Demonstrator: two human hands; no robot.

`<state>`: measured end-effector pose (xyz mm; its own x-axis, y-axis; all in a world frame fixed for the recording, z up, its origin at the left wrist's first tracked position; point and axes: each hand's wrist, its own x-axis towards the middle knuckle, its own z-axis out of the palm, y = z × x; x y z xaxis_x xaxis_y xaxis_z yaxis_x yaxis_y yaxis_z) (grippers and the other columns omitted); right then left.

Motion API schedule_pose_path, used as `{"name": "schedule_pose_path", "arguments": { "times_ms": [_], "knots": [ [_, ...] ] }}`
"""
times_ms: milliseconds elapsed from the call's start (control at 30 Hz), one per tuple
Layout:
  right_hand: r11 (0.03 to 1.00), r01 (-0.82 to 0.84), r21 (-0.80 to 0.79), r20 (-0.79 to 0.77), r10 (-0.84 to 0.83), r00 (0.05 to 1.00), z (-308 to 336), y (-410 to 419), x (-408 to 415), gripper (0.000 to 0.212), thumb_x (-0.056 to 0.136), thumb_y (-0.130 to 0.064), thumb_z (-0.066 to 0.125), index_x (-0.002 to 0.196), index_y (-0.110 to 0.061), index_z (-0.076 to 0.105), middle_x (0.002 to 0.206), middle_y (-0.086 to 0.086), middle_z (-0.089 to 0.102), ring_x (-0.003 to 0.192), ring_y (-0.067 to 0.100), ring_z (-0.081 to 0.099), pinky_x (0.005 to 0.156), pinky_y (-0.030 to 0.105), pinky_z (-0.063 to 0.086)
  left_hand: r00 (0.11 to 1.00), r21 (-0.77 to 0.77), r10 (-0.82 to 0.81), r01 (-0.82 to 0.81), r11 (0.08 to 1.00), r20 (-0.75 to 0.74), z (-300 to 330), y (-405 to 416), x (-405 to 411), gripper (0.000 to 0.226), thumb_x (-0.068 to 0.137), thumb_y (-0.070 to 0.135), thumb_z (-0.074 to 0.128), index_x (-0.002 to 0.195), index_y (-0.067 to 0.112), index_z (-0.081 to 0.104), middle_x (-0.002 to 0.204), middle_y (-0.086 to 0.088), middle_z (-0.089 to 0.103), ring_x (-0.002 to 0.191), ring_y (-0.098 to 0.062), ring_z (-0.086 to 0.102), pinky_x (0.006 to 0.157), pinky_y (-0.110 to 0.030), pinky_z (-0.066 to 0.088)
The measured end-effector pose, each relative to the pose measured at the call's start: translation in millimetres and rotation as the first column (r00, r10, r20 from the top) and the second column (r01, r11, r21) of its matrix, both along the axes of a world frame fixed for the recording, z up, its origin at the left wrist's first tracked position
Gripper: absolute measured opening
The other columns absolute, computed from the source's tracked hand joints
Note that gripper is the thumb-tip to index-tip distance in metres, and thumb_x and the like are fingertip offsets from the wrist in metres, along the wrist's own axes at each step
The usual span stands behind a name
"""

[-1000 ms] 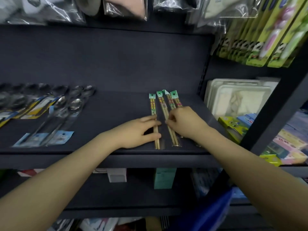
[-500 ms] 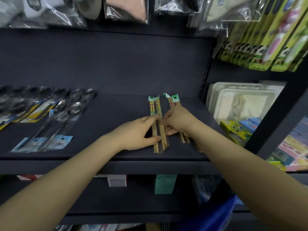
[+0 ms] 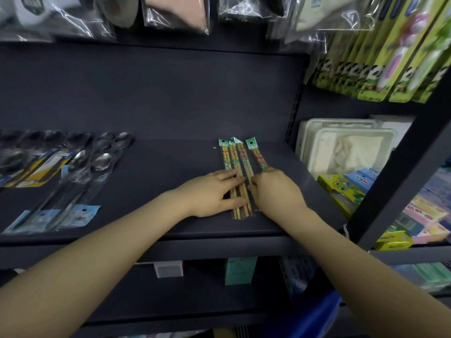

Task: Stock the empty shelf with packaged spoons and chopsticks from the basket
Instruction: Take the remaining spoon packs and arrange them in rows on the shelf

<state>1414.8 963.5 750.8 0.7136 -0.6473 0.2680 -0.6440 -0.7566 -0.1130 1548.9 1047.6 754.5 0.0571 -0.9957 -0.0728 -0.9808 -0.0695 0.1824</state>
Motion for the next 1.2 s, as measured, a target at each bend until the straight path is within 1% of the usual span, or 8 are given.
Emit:
{"name": "schedule_pose_path", "arguments": {
  "times_ms": [100, 200, 400, 767, 933, 1033, 1133, 1200],
  "knots": [
    [0.998, -0.060, 0.011, 0.052, 0.059, 0.997, 0.6, -0.6, -12.4, 0.028, 0.095, -0.018, 0.042, 0.108, -0.008, 0.065, 0.109, 0.013, 0.057, 0.104, 0.031, 0.054, 0.079, 0.037, 0.052, 1.000, -0.009, 0.004, -0.004, 1.000, 0.003, 1.4, -3.2, -1.6, 0.062, 0.090, 0.054, 0.032, 0.145, 0.030, 0.013, 0.157, 0.005, 0.004, 0.144, -0.017, 0.008, 0.116, -0.033, 0.016],
    [0.998, 0.041, 0.046, 0.144, -0.047, 0.988, 8.2, -12.4, -33.9, 0.026, 0.092, -0.020, 0.048, 0.109, -0.010, 0.064, 0.107, 0.015, 0.057, 0.098, 0.035, 0.057, 0.080, 0.041, 0.051, 0.998, -0.019, -0.029, 0.031, 0.999, 0.054, 4.1, -6.8, -5.6, 0.061, 0.093, 0.052, 0.027, 0.146, 0.030, 0.006, 0.157, 0.005, -0.001, 0.145, -0.016, 0.000, 0.117, -0.033, 0.007],
    [0.997, 0.046, 0.063, 0.092, -0.051, 0.994, -5.1, -8.0, -44.9, 0.030, 0.095, -0.022, 0.044, 0.106, -0.004, 0.065, 0.109, 0.017, 0.055, 0.095, 0.036, 0.058, 0.079, 0.039, 0.051, 0.996, 0.057, -0.082, 0.081, 0.995, 0.020, -0.8, -14.1, -16.5, 0.063, 0.092, 0.053, 0.024, 0.146, 0.027, 0.003, 0.157, 0.004, -0.005, 0.144, -0.013, -0.007, 0.119, -0.031, 0.000],
    [0.996, 0.059, 0.059, 0.092, -0.065, 0.994, -9.2, -12.1, -19.4, 0.025, 0.094, -0.010, 0.040, 0.103, -0.001, 0.061, 0.112, 0.018, 0.050, 0.095, 0.037, 0.056, 0.073, 0.036, 0.046, 0.996, 0.021, -0.091, 0.092, 0.996, -0.020, -8.0, -2.8, -21.4, 0.062, 0.093, 0.052, 0.025, 0.146, 0.028, 0.004, 0.157, 0.006, -0.006, 0.144, -0.011, -0.009, 0.119, -0.031, 0.000],
    [1.000, -0.011, 0.000, 0.123, 0.011, 0.992, -14.2, -13.5, -25.3, 0.028, 0.095, -0.014, 0.040, 0.106, -0.002, 0.062, 0.113, 0.018, 0.051, 0.100, 0.039, 0.053, 0.077, 0.038, 0.049, 0.996, 0.014, -0.082, 0.083, 0.996, -0.026, -5.9, -10.5, -17.5, 0.063, 0.094, 0.048, 0.025, 0.147, 0.022, 0.002, 0.157, 0.003, -0.006, 0.144, -0.011, -0.007, 0.117, -0.027, -0.001],
    [0.977, -0.186, 0.106, 0.262, 0.153, 0.953, -7.9, -14.2, -33.5, 0.036, 0.096, -0.025, 0.041, 0.126, -0.007, 0.053, 0.130, 0.014, 0.049, 0.118, 0.033, 0.047, 0.100, 0.038, 0.041, 0.992, -0.091, -0.039, 0.028, 0.995, -0.122, -1.0, -6.0, -10.5, 0.059, 0.096, 0.043, 0.025, 0.146, 0.022, 0.005, 0.157, 0.005, -0.003, 0.144, -0.010, -0.002, 0.118, -0.028, 0.003],
    [0.891, -0.421, 0.172, 0.152, 0.398, 0.905, -0.7, -10.3, -42.7, 0.055, 0.090, -0.043, 0.045, 0.138, -0.016, 0.042, 0.147, 0.005, 0.039, 0.137, 0.019, 0.031, 0.108, 0.018, 0.019, 0.987, -0.259, -0.010, -0.032, 0.965, -0.160, 4.9, 10.3, 1.1, 0.050, 0.096, 0.034, 0.033, 0.144, 0.021, 0.023, 0.155, 0.003, 0.018, 0.142, -0.012, 0.017, 0.117, -0.030, 0.016],
    [0.871, -0.471, 0.142, 0.032, 0.472, 0.881, -1.2, -8.2, -41.9, 0.064, 0.086, -0.053, 0.049, 0.140, -0.019, 0.041, 0.149, 0.004, 0.036, 0.140, 0.018, 0.028, 0.110, 0.018, 0.016, 0.991, -0.354, 0.001, -0.050, 0.934, -0.137, 5.7, 24.2, 3.7, 0.044, 0.094, 0.030, 0.041, 0.138, 0.022, 0.037, 0.149, 0.005, 0.030, 0.135, -0.012, 0.032, 0.109, -0.028, 0.032]
  ]
}}
